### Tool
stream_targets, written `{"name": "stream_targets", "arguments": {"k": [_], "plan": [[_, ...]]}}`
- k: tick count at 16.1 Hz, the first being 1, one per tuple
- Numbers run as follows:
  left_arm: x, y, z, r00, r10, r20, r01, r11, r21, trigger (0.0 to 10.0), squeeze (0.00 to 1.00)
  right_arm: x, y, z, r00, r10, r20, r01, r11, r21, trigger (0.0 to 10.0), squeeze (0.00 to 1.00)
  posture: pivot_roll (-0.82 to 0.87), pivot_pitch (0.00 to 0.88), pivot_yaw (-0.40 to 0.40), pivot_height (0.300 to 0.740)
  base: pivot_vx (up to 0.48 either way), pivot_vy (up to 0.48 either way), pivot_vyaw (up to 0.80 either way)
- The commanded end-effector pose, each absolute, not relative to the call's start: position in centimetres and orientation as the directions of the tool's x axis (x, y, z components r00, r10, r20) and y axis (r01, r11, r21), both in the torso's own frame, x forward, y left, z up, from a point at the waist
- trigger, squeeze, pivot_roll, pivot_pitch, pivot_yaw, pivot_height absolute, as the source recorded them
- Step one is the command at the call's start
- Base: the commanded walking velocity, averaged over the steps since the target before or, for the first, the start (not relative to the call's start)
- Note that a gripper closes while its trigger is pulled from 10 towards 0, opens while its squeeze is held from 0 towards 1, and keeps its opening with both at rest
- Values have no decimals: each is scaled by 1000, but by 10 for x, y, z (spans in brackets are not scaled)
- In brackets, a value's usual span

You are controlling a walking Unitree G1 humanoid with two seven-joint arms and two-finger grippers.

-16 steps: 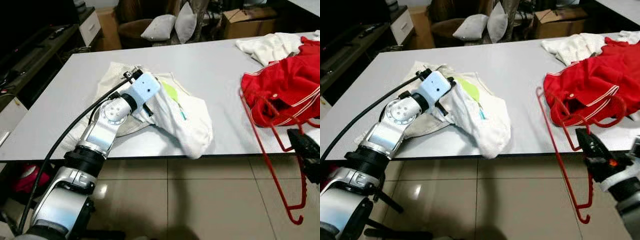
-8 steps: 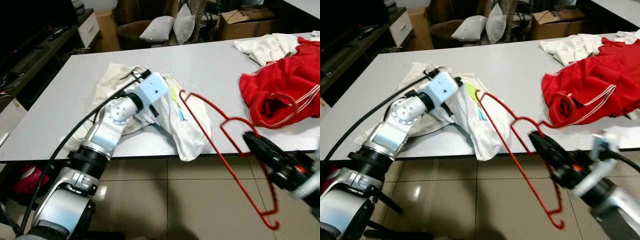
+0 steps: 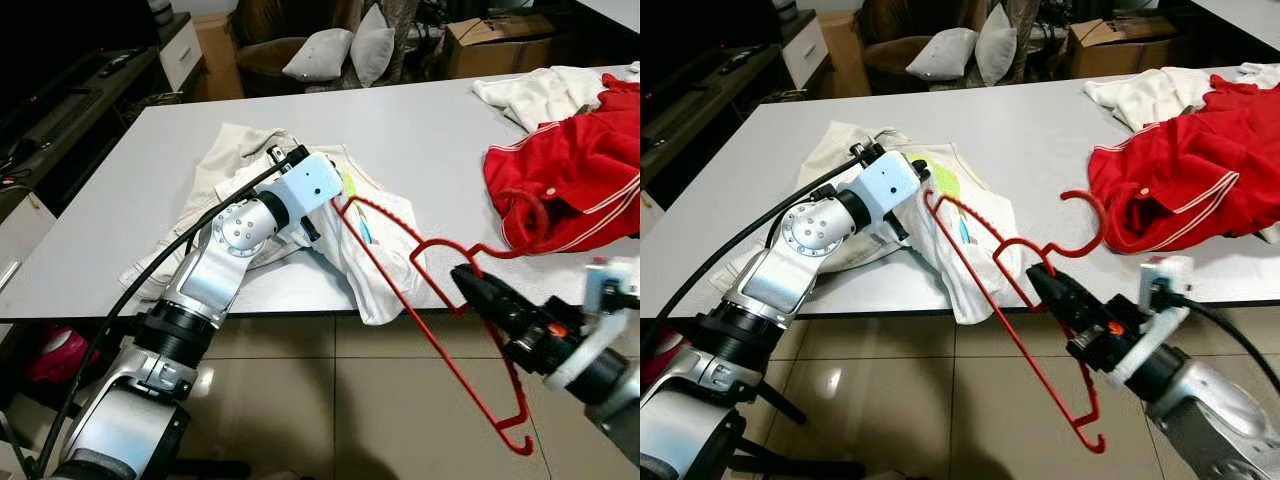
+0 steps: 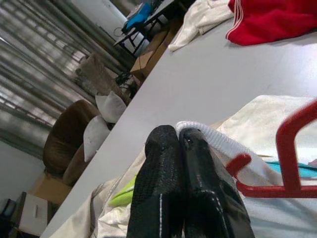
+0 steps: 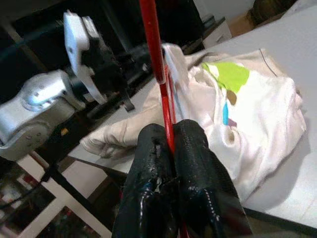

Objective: Hang hanger

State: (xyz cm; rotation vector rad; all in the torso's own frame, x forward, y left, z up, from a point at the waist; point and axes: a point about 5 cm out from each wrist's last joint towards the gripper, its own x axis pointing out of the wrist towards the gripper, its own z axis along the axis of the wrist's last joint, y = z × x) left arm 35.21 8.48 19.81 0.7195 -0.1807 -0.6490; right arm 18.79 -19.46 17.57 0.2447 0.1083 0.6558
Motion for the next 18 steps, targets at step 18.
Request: {"name": "stream_targets", "arguments": {"k": [18], "plan": [[349,85,204,799,-598,-62,469,557,685,0,0,215,-159,160,794,580,-181,-547,812,203,10000,0,-148,0,115,740,0,0,0]]}}
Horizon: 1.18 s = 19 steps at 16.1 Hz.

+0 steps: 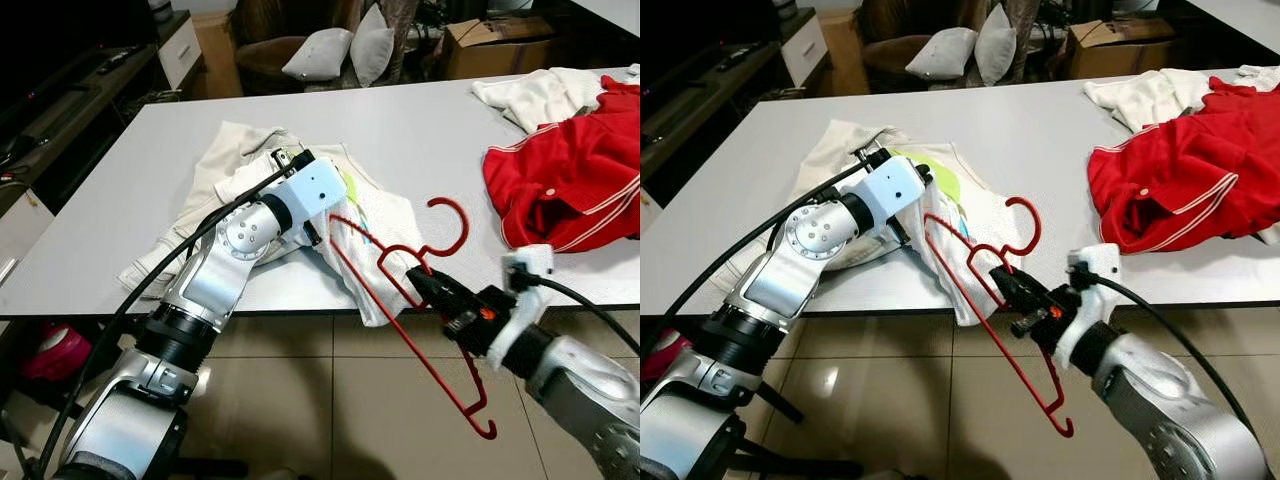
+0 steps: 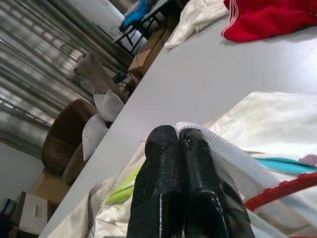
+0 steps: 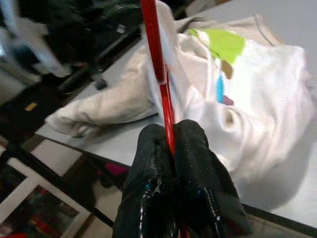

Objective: Hang hanger

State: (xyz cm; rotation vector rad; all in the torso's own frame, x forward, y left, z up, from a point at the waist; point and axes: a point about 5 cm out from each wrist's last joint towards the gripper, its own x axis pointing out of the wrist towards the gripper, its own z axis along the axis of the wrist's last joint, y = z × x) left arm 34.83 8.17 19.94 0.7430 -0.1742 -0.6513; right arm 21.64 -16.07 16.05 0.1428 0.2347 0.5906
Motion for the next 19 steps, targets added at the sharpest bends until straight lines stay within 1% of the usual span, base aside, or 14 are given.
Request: {"name": "stream_targets", "arguments": {"k": [1,4,7,8,10,11,13,14,16,17,19], "plan": [[348,86,211,802,-595,-43,455,563,690,0,0,218,-156,156,812,540,-221,-504,840,199,10000,0,-146,0,110,740,0,0,0],[350,97,230,832,-554,13,386,597,703,0,0,224,-152,147,863,394,-316,-343,917,205,10000,0,-138,0,101,740,0,0,0],[354,114,248,874,-478,90,284,652,703,0,0,219,-147,137,860,337,-382,-255,935,248,10000,0,-136,0,99,740,0,0,0],[356,118,255,884,-453,118,247,665,704,0,0,218,-151,134,867,298,-399,-207,945,255,10000,0,-132,0,98,740,0,0,0],[361,135,268,911,-373,177,149,698,701,0,0,220,-168,133,893,191,-408,-53,944,327,10000,0,-130,0,95,740,0,0,0],[361,138,269,915,-360,183,136,701,700,0,0,220,-170,134,897,180,-405,-32,938,346,10000,0,-130,0,95,740,0,0,0],[364,154,275,930,-300,212,69,709,702,0,0,228,-188,139,930,85,-357,103,873,476,10000,0,-122,0,86,740,0,0,0],[364,157,275,933,-293,210,63,707,704,0,0,232,-193,143,942,53,-330,131,849,512,10000,0,-122,0,86,740,0,0,0],[362,158,270,936,-292,196,69,699,711,0,0,243,-200,161,977,35,-208,102,785,611,10000,0,-112,0,78,740,0,0,0],[358,147,262,915,-363,176,133,684,718,0,0,251,-200,169,986,64,-152,65,693,718,10000,0,-112,0,77,740,0,0,0],[350,123,242,877,-466,117,249,649,719,0,0,259,-193,171,985,118,-126,29,606,795,10000,0,-103,0,77,740,0,0,0]]}}
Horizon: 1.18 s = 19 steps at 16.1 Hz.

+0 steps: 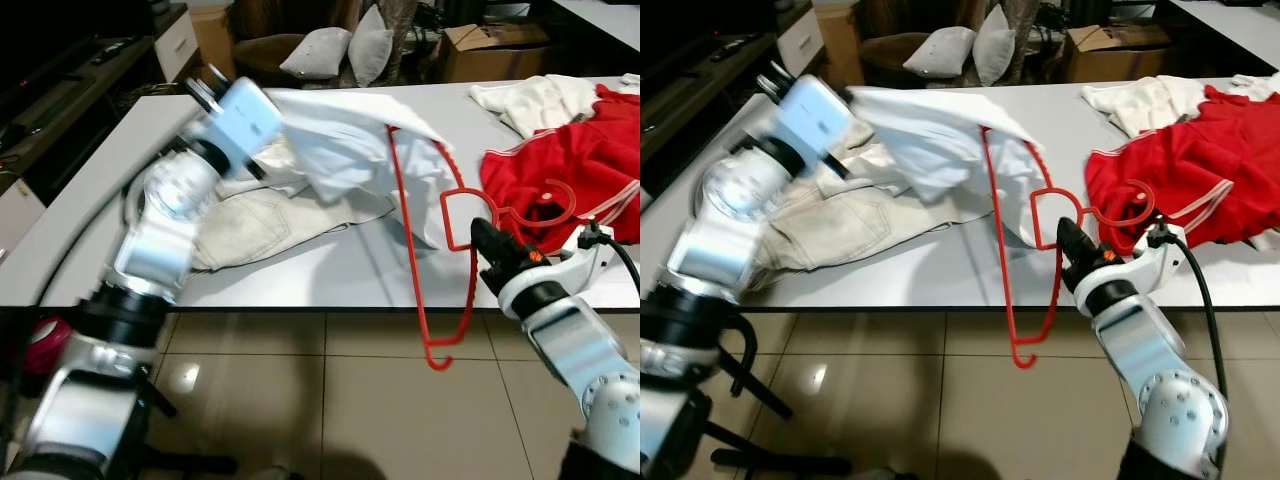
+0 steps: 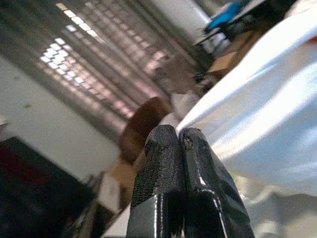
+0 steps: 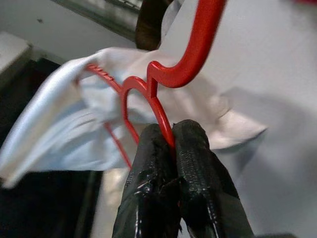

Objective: Hang hanger

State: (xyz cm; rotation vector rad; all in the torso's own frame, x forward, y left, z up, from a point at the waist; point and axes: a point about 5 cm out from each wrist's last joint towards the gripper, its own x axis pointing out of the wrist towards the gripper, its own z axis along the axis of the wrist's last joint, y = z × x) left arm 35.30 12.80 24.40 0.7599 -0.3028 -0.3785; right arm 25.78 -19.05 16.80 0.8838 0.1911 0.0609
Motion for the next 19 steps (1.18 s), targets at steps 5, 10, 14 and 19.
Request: {"name": "stream_targets", "arguments": {"k": [5,10,14,19], "plan": [[330,75,207,781,-625,26,454,595,664,0,0,266,-145,191,900,430,-68,-293,714,636,10000,0,-88,0,77,740,0,0,0],[349,108,224,850,-524,56,353,644,679,0,0,260,-166,156,875,360,-323,-240,903,356,10000,0,-81,0,82,740,0,0,0],[362,135,278,885,-358,296,89,756,648,0,0,281,-202,248,959,137,248,-238,864,443,10000,0,-82,0,86,740,0,0,0],[350,132,233,903,-404,144,207,704,680,0,0,262,-170,156,923,327,-205,-253,913,319,10000,0,-81,0,84,740,0,0,0]]}}
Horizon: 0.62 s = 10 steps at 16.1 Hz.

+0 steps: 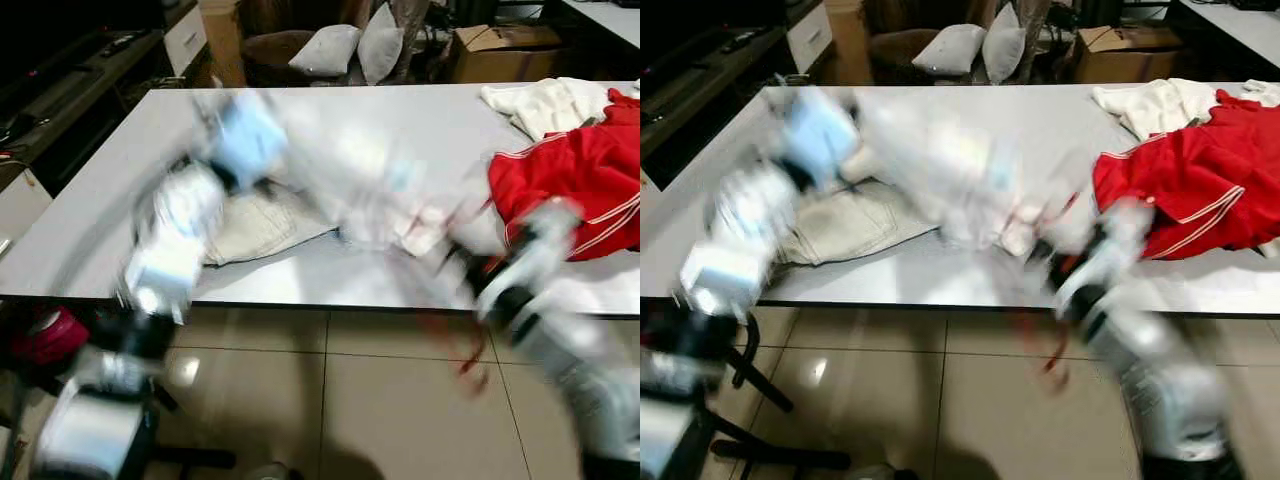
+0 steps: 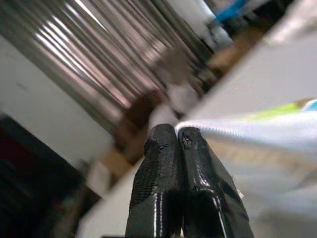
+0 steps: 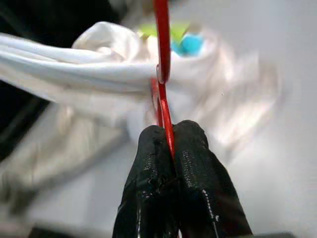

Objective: Hang hanger

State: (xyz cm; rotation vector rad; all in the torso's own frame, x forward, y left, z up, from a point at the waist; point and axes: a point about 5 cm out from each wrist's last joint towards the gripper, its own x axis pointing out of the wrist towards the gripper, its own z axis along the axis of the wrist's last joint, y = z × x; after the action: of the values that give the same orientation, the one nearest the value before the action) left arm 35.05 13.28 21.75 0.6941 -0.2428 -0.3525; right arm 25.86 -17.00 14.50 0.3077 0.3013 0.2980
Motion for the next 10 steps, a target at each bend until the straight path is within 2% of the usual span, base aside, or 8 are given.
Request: {"name": "stream_targets", "arguments": {"k": [1,3,5,7,8,9,10], "plan": [[347,130,227,903,-413,114,235,701,673,0,0,260,-171,150,916,317,-246,-237,922,306,10000,0,-79,0,83,740,0,0,0],[340,125,213,896,-441,55,293,680,672,0,0,259,-172,152,919,325,-224,-251,919,305,10000,0,-76,0,78,740,0,0,0],[339,123,215,895,-442,65,291,687,666,0,0,259,-170,154,919,339,-198,-265,908,325,10000,0,-77,0,76,740,0,0,0],[341,122,221,894,-438,93,279,708,649,0,0,267,-181,162,969,216,-124,-176,947,270,10000,0,-70,0,74,740,0,0,0],[342,127,248,890,-386,243,174,779,602,0,0,273,-192,210,974,110,200,-208,783,586,10000,0,-70,0,75,740,0,0,0],[342,129,249,892,-378,247,166,783,599,0,0,273,-193,212,972,112,208,-219,760,613,10000,0,-70,0,75,740,0,0,0],[343,131,232,907,-386,169,205,754,624,0,0,271,-184,174,976,214,-33,-166,837,521,10000,0,-75,0,79,740,0,0,0]]}}
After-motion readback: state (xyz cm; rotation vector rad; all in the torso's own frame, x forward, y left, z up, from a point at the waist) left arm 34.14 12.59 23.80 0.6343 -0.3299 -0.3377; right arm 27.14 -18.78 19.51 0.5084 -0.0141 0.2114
